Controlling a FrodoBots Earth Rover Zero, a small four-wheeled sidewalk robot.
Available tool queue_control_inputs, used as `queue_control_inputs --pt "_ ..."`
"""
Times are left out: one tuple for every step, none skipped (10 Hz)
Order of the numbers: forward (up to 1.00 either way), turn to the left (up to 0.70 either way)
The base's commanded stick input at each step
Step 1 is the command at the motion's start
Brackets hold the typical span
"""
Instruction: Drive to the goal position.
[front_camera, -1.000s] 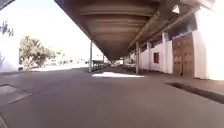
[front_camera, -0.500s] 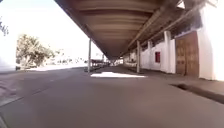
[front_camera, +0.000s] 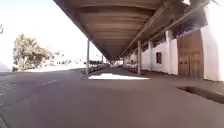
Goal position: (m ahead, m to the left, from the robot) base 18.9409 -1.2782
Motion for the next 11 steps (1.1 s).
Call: queue_control_inputs --pt "0.70 0.00" --pt "0.70 0.00" --pt "0.70 0.00" --pt "0.70 0.00" --pt "0.70 0.00" --pt "0.70 0.00" --pt "0.70 0.00" --pt "0.70 0.00" --pt "0.70 0.00" --pt "0.70 0.00" --pt "0.70 0.00"
